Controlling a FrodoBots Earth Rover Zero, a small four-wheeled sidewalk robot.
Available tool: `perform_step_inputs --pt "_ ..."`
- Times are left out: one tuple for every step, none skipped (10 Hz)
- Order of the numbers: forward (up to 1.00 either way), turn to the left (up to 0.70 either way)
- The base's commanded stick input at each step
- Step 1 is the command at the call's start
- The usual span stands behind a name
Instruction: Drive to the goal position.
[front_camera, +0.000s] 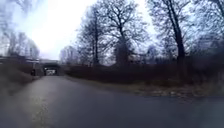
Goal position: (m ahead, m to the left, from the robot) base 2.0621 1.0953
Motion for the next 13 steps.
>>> perform_step_inputs --pt "0.45 0.27" --pt "0.45 0.27" --pt "0.45 0.27" --pt "0.45 0.27" --pt "0.45 0.27" --pt "0.45 0.27" --pt "0.45 0.27" --pt "0.45 0.27" --pt "0.45 0.27" --pt "0.45 0.27" --pt "0.45 0.27" --pt "0.45 0.27" --pt "0.45 0.27"
